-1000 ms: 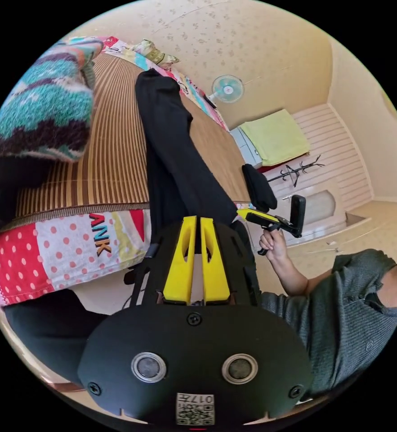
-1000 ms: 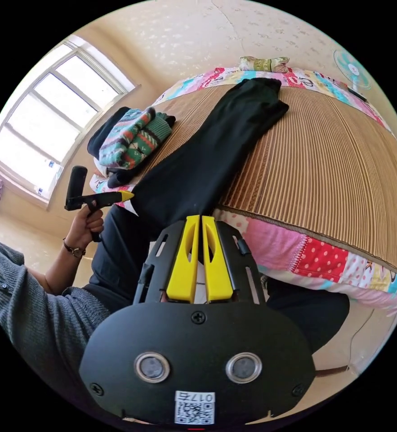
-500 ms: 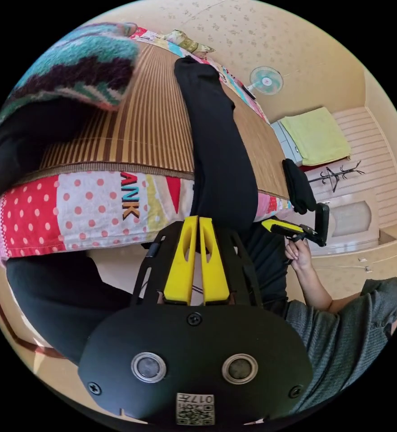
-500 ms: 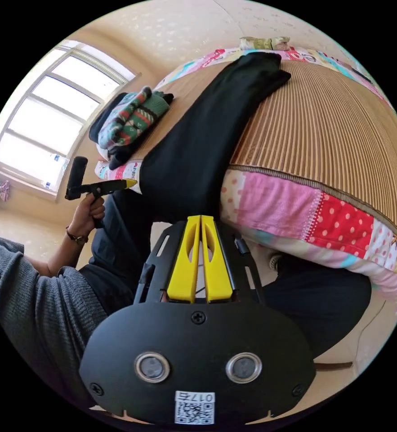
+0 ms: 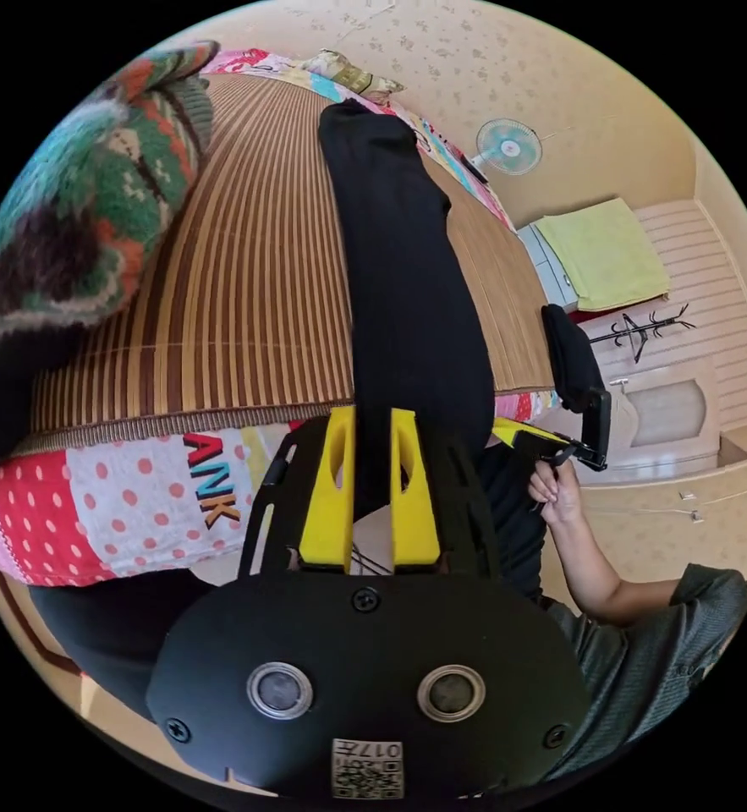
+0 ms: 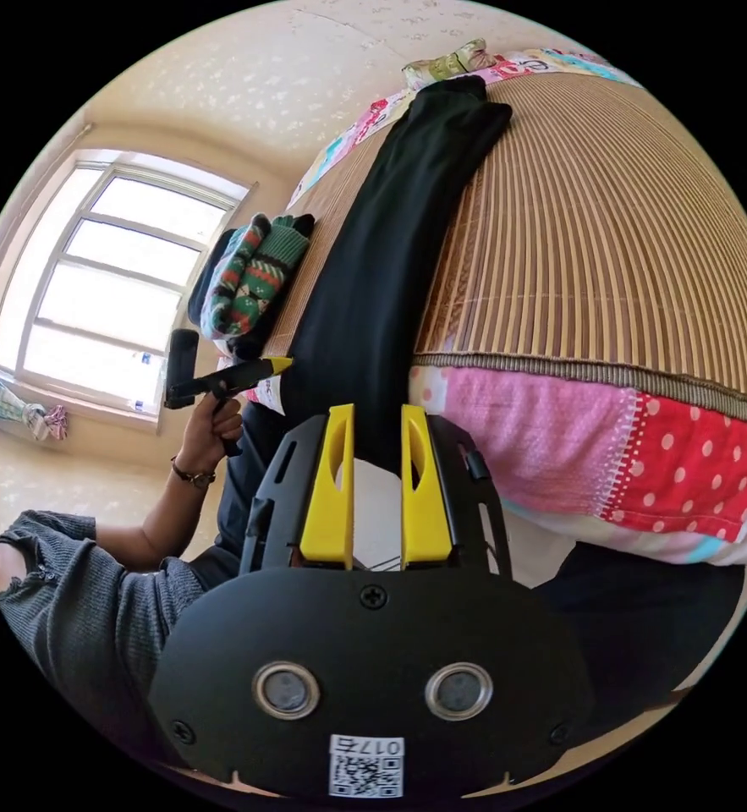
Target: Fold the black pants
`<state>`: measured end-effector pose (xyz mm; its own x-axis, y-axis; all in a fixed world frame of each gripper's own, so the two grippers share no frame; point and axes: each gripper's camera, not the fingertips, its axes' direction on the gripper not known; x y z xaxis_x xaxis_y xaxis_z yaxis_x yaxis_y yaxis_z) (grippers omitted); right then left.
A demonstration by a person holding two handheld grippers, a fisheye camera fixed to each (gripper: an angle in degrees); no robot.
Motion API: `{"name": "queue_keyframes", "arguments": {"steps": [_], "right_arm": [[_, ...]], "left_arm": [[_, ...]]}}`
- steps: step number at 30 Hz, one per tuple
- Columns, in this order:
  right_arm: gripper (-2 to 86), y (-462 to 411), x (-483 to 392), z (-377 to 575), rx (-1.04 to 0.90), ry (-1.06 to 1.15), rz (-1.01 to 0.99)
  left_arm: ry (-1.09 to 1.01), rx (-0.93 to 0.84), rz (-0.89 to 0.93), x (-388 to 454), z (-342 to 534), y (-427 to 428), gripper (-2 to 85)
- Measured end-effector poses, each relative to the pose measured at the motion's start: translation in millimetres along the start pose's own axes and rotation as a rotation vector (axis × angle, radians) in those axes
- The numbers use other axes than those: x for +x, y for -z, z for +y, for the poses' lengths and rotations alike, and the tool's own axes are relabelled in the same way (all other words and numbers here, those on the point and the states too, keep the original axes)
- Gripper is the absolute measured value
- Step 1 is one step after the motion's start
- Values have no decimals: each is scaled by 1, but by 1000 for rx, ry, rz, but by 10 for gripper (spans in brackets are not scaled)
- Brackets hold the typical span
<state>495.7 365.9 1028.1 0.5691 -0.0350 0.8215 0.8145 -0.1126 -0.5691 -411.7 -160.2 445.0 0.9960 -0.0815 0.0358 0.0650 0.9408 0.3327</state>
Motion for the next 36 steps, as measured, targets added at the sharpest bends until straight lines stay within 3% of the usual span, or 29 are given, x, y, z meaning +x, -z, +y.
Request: {"name": "queue_keyframes", "arguments": {"steps": [8,13,18,21,26,28,32,36], "right_arm": [[49,30,21,22,-23,38,84],[79,55,65,17,58,-1,-127],[55,44,83,9,20,-25,-189],[34,54,92,16,-17,8,-303],[21,129,78,53,173,232,-672],[18,181,45,65,254,459,-811],[16,258,-40,84,301,861,-817],[13,332,-126,105,357,1145,-761]], "left_arm": [[-72,-134,70,21,42,4,59],[-17,27,227,-5,48,37,97],[19,-30,234,-3,51,39,63],[-30,-74,375,2,66,62,42],[-358,117,788,52,125,205,39],[-517,194,904,87,144,268,39],[-956,338,951,206,198,418,39],[-1193,470,939,283,239,531,39]]}}
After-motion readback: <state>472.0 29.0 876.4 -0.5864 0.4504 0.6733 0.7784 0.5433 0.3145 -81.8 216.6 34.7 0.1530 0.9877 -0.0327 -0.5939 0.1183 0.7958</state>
